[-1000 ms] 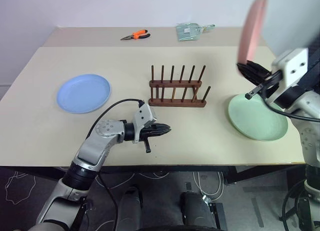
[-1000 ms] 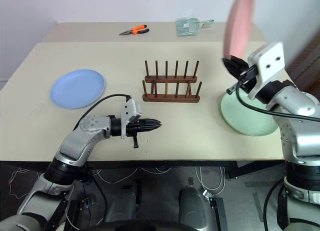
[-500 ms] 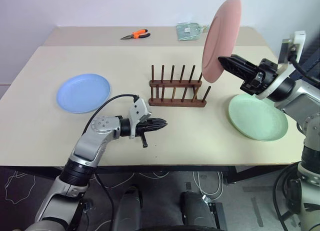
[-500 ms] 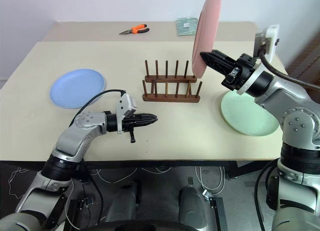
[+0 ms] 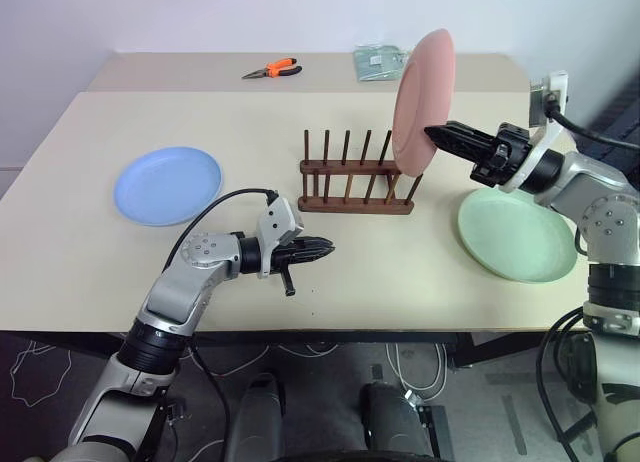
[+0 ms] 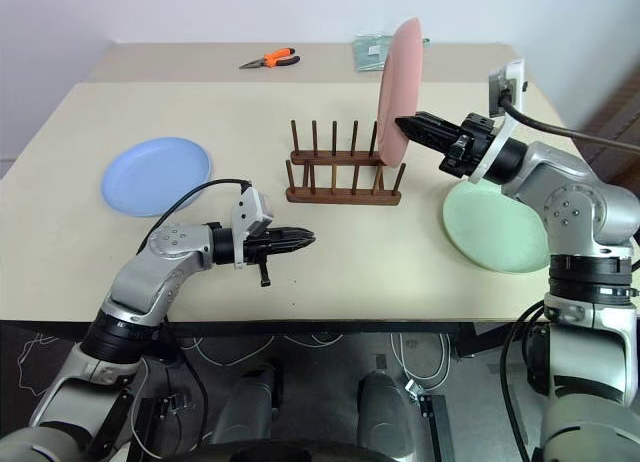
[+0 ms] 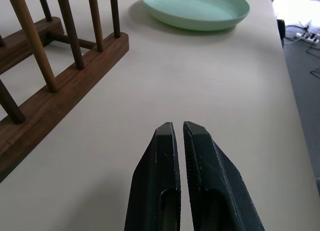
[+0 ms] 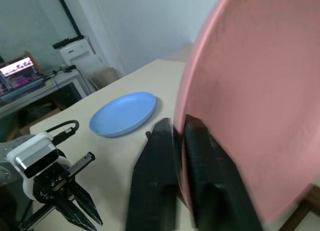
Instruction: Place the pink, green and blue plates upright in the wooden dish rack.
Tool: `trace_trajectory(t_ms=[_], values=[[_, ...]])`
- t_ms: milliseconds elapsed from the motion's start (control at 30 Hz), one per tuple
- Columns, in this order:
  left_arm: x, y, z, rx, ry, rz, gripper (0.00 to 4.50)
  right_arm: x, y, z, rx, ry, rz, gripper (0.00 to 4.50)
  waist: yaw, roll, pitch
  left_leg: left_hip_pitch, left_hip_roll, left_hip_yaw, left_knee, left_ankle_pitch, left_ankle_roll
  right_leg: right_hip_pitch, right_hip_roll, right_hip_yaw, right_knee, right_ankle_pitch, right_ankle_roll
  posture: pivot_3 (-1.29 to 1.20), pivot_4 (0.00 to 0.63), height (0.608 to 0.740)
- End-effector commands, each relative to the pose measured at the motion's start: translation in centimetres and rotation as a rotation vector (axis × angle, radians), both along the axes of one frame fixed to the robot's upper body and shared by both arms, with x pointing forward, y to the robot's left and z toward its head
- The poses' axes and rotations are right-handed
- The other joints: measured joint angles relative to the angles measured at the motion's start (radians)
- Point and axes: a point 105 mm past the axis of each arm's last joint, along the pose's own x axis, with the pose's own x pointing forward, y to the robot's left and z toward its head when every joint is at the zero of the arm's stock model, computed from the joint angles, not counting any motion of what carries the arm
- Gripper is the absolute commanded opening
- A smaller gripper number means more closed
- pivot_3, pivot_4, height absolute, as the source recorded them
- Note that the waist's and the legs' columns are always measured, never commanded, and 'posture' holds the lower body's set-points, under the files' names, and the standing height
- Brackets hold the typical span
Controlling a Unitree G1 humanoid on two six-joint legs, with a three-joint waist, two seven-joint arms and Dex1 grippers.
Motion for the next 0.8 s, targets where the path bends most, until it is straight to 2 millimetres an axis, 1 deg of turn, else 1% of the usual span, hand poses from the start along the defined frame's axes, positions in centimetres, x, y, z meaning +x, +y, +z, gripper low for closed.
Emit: trace_trajectory(t_ms=[33, 133, 167, 233, 300, 367, 400, 433, 500, 533, 600, 667, 800], values=[[-0.3, 0.0, 1.1, -0.024, -0.033, -0.009, 0.25, 0.4, -0.2, 1.3, 0.015, -0.051, -0.018, 1.91, 0.0, 0.0, 0.0, 0.0, 0.0, 0.0, 0.0, 0.0, 0.0, 0.0, 0.0, 0.0, 0.0, 0.0, 0.001, 0.0, 0.15, 0.74], [-0.3, 0.1, 1.1, -0.02, -0.033, -0.008, 0.25, 1.0, -0.8, 1.8, -0.004, -0.112, -0.103, 3.41, 0.0, 0.0, 0.0, 0.0, 0.0, 0.0, 0.0, 0.0, 0.0, -0.001, 0.0, 0.0, 0.001, 0.001, 0.002, 0.0, 0.15, 0.74], [-0.4, 0.1, 1.1, -0.017, -0.033, -0.008, 0.25, 0.9, -1.5, 2.3, -0.014, -0.15, -0.149, 3.84, 0.0, 0.0, 0.0, 0.0, 0.0, 0.0, 0.0, 0.0, 0.0, -0.001, 0.0, 0.0, 0.002, 0.001, 0.002, 0.0, 0.15, 0.74], [-0.5, 0.1, 1.0, -0.012, -0.034, -0.008, 0.25, 0.6, -2.5, 3.2, -0.026, -0.205, -0.209, 3.84, 0.002, 0.0, 0.0, 0.0, 0.0, 0.0, 0.0, 0.0, 0.0, -0.002, 0.0, 0.0, 0.003, 0.001, 0.002, 0.0, 0.15, 0.74], [-0.5, 0.1, 0.9, -0.01, -0.034, -0.007, 0.25, 0.2, -3.1, 3.6, -0.031, -0.233, -0.234, 3.84, 0.003, 0.0, 0.0, -0.001, 0.0, 0.0, 0.0, 0.0, 0.0, -0.002, 0.0, 0.0, 0.003, 0.0, 0.003, 0.0, 0.15, 0.74], [-0.5, 0.2, 0.9, -0.01, -0.033, -0.003, 0.25, -0.7, -3.9, 4.2, -0.056, -0.273, -0.269, 3.84, 0.005, 0.0, 0.0, -0.001, 0.0, 0.0, 0.0, 0.0, 0.0, -0.002, 0.0, 0.0, 0.004, 0.0, 0.003, 0.0, 0.15, 0.74], [-0.6, 0.3, 0.9, -0.009, -0.031, -0.001, 0.25, -2.5, -4.9, 3.9, -0.1, -0.283, -0.279, 3.84, 0.01, 0.0, 0.0, -0.001, 0.0, 0.0, 0.0, 0.0, 0.0, -0.002, 0.0, 0.0, 0.004, 0.0, 0.003, 0.0, 0.15, 0.74], [-0.6, 0.4, 0.9, -0.007, -0.029, -0.001, 0.25, -4.1, -5.5, 3.1, -0.163, -0.267, -0.282, 3.84, 0.021, 0.0, 0.0, -0.001, 0.0, 0.0, 0.0, 0.0, 0.0, -0.002, 0.0, 0.0, 0.004, 0.0, 0.003, 0.0, 0.15, 0.74], [-0.6, 0.4, 0.8, -0.003, -0.024, -0.006, 0.25, -5.7, -6.3, 0.3, -0.329, -0.19, -0.319, 4.4, 0.031, 0.0, 0.0, -0.002, 0.0, 0.0, -0.001, 0.0, 0.0, -0.001, 0.0, -0.001, 0.004, -0.001, 0.005, 0.0, 0.15, 0.74], [-0.6, 0.5, 0.8, -0.002, -0.023, -0.009, 0.25, -6.0, -6.5, -0.7, -0.374, -0.165, -0.33, 4.45, 0.028, 0.0, 0.0, -0.001, 0.0, 0.0, 0.0, 0.0, 0.0, 0.0, 0.0, -0.001, 0.005, -0.002, 0.006, 0.0, 0.15, 0.74], [-0.4, 0.3, 0.9, -0.005, -0.024, -0.018, 0.25, -6.4, -6.2, -3.6, -0.521, -0.124, -0.371, 4.45, 0.018, 0.001, 0.0, -0.001, 0.0, 0.001, 0.001, 0.0, -0.001, -0.001, 0.0, -0.001, 0.006, -0.003, 0.003, 0.0, 0.15, 0.74], [-0.1, 0.0, 1.1, -0.01, -0.027, -0.027, 0.25, -6.5, -6.0, -6.0, -0.622, -0.094, -0.412, 4.45, 0.012, 0.001, -0.001, 0.001, 0.0, 0.001, 0.002, 0.0, -0.001, -0.001, 0.0, 0.0, 0.007, -0.003, 0.002, 0.0, 0.15, 0.74], [0.0, -0.5, 1.3, -0.016, -0.033, -0.054, 0.25, -6.2, -5.9, -9.2, -0.665, -0.032, -0.509, 4.45, -0.003, 0.001, -0.001, 0.001, 0.0, 0.001, 0.006, 0.0, -0.001, 0.0, 0.0, 0.0, 0.007, -0.002, 0.0, 0.0, 0.15, 0.74]])
